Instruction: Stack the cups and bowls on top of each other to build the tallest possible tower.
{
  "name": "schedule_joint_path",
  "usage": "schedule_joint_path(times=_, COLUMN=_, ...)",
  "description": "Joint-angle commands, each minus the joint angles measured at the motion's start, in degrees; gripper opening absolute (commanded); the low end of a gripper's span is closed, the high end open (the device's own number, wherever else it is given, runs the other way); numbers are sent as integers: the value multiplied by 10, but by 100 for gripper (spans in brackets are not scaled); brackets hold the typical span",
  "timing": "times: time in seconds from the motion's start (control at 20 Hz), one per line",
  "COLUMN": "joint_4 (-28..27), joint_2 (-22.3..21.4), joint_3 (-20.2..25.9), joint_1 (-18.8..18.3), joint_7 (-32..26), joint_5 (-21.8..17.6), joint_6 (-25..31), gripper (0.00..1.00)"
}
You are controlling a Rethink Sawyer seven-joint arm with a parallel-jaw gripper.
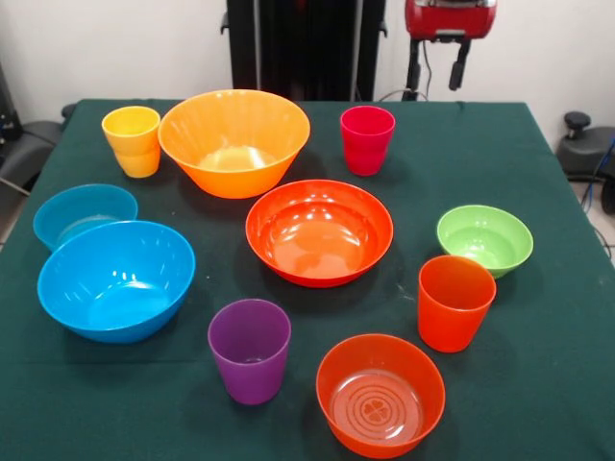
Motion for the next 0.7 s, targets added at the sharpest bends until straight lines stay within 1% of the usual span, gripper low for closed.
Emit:
schedule_joint_path(times=0.05, joint_4=4, joint_2=-9, joint_3=33, joint_1=-32, joint_7=50, joint_5=-7, joint_6=95, gripper=100)
schedule_joint_path(times=0.1, joint_4=6, joint_2=-8, joint_3=33, joint_1=-34, joint_7=50, joint_5=-9, joint_6=93, gripper=100)
schedule_joint_path(times=0.2, joint_4=3, joint_2=-10, joint_3=16, joint_1=-21, joint_7=54, joint_5=-13, joint_6=94, gripper=100)
schedule_joint_path(times=0.3, joint_4=4, joint_2=-8, joint_3=9, joint_1=-15, joint_7=58, joint_5=-16, joint_6=93, gripper=100)
schedule_joint_path(times=0.45, joint_4=8, joint_2=13, joint_3=14, joint_1=-20, joint_7=62, joint_5=-20, joint_6=67, gripper=100)
schedule_joint_path(times=0.6, joint_4=12, joint_2=24, joint_3=8, joint_1=-21, joint_7=65, joint_5=-25, joint_6=49, gripper=100)
schedule_joint_path(times=0.7, joint_4=16, joint_2=34, joint_3=12, joint_1=-25, joint_7=67, joint_5=-27, joint_6=36, gripper=100)
